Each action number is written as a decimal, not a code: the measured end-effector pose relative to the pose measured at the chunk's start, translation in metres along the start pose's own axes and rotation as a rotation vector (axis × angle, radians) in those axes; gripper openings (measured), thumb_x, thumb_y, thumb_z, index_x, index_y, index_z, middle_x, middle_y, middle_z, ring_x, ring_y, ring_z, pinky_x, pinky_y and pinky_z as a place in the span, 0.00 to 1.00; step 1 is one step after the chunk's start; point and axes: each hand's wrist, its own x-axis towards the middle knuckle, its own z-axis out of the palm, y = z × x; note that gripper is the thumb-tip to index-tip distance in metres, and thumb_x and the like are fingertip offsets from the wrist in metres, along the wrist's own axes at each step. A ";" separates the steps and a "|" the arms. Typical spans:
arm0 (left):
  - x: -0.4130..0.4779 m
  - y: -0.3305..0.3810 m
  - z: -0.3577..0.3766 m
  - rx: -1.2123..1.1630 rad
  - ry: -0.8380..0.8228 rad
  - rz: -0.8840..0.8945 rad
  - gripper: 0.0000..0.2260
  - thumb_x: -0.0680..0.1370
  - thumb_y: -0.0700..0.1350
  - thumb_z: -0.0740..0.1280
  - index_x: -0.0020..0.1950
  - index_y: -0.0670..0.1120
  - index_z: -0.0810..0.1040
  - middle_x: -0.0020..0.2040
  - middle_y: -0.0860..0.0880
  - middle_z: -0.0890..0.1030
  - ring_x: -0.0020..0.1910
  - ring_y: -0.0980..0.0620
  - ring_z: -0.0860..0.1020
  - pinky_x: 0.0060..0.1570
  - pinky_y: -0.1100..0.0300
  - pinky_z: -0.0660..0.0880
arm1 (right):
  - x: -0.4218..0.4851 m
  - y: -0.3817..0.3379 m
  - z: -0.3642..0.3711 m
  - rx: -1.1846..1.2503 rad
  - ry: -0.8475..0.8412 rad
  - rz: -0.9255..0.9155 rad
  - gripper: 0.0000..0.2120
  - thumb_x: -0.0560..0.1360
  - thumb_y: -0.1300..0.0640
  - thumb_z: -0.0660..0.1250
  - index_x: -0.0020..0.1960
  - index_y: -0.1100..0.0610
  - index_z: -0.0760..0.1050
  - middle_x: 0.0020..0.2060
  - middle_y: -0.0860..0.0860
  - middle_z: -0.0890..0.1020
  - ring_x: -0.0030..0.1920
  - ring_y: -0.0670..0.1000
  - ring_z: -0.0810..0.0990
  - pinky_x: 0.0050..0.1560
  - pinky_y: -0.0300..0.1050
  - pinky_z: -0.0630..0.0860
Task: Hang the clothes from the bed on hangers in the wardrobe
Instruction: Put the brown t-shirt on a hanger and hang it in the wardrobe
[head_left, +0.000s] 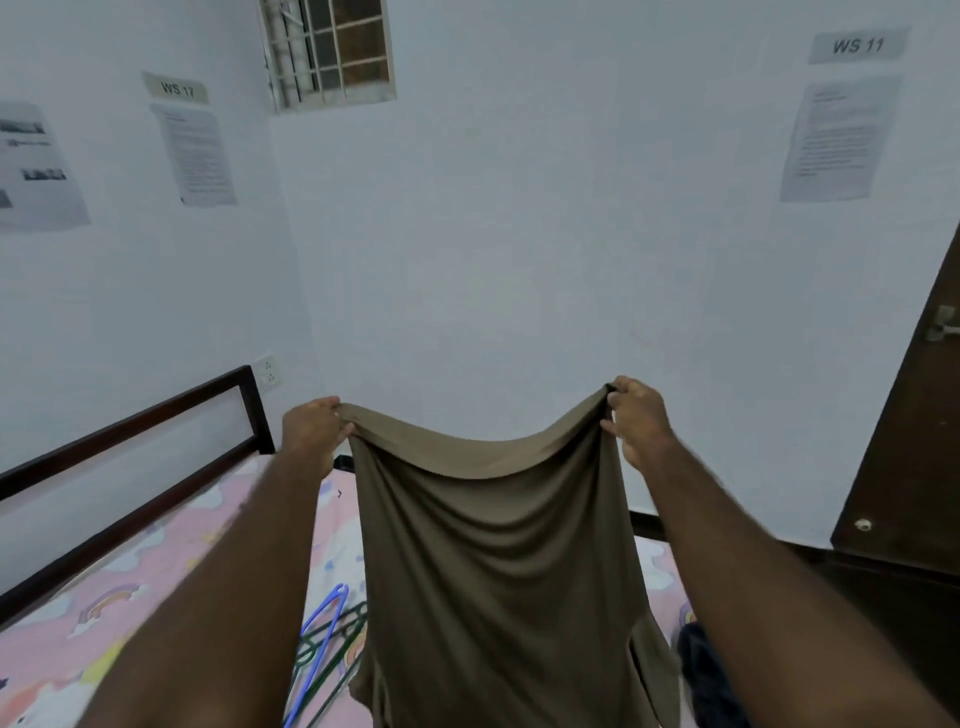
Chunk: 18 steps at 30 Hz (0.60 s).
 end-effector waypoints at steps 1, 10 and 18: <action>-0.003 0.001 0.003 -0.029 -0.019 -0.002 0.19 0.80 0.34 0.60 0.71 0.37 0.68 0.48 0.47 0.75 0.51 0.48 0.76 0.47 0.59 0.76 | 0.000 0.000 0.003 0.009 -0.016 0.008 0.21 0.80 0.66 0.59 0.72 0.60 0.68 0.67 0.54 0.73 0.60 0.51 0.71 0.63 0.55 0.75; -0.019 0.025 0.012 -0.533 -0.059 0.077 0.19 0.78 0.30 0.53 0.68 0.33 0.68 0.57 0.39 0.76 0.65 0.41 0.74 0.58 0.53 0.74 | 0.009 -0.018 0.013 0.298 -0.062 0.013 0.10 0.79 0.61 0.65 0.60 0.61 0.74 0.56 0.58 0.76 0.63 0.57 0.76 0.62 0.57 0.76; -0.057 -0.027 -0.019 -0.602 0.168 -0.095 0.17 0.78 0.37 0.51 0.60 0.38 0.76 0.43 0.45 0.76 0.37 0.52 0.73 0.33 0.63 0.67 | -0.008 0.040 -0.025 0.098 0.153 0.168 0.07 0.71 0.64 0.72 0.36 0.59 0.77 0.33 0.54 0.77 0.35 0.53 0.74 0.33 0.44 0.72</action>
